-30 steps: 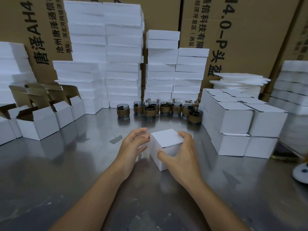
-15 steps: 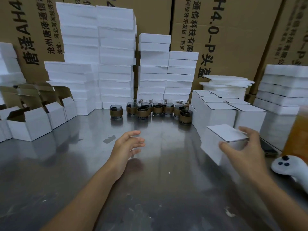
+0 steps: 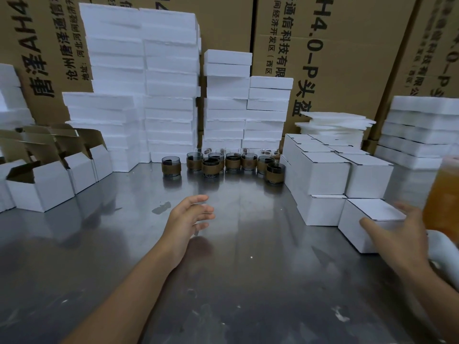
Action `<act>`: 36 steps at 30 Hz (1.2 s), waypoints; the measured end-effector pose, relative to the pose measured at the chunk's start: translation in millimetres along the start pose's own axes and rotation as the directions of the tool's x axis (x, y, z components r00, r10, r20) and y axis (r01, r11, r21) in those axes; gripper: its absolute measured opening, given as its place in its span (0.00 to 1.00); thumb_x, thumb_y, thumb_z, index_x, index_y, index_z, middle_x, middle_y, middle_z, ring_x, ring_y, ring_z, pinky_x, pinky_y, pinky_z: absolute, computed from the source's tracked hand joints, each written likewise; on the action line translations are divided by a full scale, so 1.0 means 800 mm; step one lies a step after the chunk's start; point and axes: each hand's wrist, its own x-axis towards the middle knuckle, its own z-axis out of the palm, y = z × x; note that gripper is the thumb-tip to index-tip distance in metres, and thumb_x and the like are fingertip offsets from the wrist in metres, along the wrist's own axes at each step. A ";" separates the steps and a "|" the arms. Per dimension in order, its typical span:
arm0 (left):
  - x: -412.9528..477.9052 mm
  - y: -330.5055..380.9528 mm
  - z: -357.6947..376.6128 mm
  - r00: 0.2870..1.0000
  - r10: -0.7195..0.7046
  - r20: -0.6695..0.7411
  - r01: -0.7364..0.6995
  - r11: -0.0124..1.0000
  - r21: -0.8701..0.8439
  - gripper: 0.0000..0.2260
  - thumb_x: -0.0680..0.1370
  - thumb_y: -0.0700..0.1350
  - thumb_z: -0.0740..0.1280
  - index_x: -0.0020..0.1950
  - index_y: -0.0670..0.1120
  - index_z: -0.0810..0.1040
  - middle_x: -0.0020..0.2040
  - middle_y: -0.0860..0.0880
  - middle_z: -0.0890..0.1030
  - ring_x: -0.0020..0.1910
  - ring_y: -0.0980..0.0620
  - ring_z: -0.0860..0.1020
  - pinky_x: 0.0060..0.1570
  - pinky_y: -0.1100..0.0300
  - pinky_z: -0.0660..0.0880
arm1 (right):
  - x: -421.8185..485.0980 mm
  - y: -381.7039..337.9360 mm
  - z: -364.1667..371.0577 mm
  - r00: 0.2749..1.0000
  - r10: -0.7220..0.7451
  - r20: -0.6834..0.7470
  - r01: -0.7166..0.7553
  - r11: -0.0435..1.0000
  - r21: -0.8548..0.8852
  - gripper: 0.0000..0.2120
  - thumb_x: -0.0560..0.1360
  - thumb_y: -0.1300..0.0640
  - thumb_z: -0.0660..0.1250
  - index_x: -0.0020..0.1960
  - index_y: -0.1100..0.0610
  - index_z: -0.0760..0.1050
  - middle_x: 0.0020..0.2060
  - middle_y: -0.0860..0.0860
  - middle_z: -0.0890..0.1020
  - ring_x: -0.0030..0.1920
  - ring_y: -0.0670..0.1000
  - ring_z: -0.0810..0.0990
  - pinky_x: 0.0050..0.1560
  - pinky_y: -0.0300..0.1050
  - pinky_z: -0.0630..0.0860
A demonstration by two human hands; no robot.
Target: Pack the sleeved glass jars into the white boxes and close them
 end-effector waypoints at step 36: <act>0.050 0.030 -0.091 0.894 0.266 -0.362 -0.140 0.930 0.339 0.07 0.77 0.37 0.63 0.47 0.49 0.75 0.44 0.48 0.77 0.44 0.51 0.76 0.36 0.70 0.72 | -0.125 -0.095 0.180 0.709 -0.549 0.443 0.509 0.833 0.218 0.14 0.70 0.68 0.70 0.36 0.50 0.74 0.31 0.44 0.79 0.39 0.39 0.76 0.39 0.36 0.69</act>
